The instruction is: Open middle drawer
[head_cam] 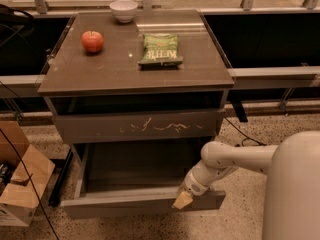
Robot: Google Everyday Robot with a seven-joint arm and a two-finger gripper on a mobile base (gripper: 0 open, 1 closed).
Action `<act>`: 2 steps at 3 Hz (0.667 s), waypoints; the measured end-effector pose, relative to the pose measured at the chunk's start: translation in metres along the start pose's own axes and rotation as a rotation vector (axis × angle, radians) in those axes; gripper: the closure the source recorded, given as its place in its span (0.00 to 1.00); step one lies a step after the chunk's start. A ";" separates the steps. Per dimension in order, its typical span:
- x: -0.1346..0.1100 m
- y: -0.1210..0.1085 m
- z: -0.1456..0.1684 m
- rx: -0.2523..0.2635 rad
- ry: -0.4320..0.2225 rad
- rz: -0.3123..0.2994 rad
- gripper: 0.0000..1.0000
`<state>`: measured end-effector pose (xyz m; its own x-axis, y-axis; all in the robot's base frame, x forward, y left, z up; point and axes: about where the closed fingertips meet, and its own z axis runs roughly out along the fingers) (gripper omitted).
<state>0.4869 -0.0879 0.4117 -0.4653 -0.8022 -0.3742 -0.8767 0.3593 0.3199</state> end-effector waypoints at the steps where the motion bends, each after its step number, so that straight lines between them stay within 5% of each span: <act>1: 0.020 0.027 0.010 -0.039 0.024 0.049 0.84; 2: 0.017 0.027 0.006 -0.039 0.024 0.049 0.75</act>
Offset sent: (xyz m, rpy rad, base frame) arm -0.2192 -0.0296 -0.0577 -0.1408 0.5238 -0.1614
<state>0.4543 -0.0888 0.4085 -0.5040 -0.7956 -0.3361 -0.8472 0.3798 0.3713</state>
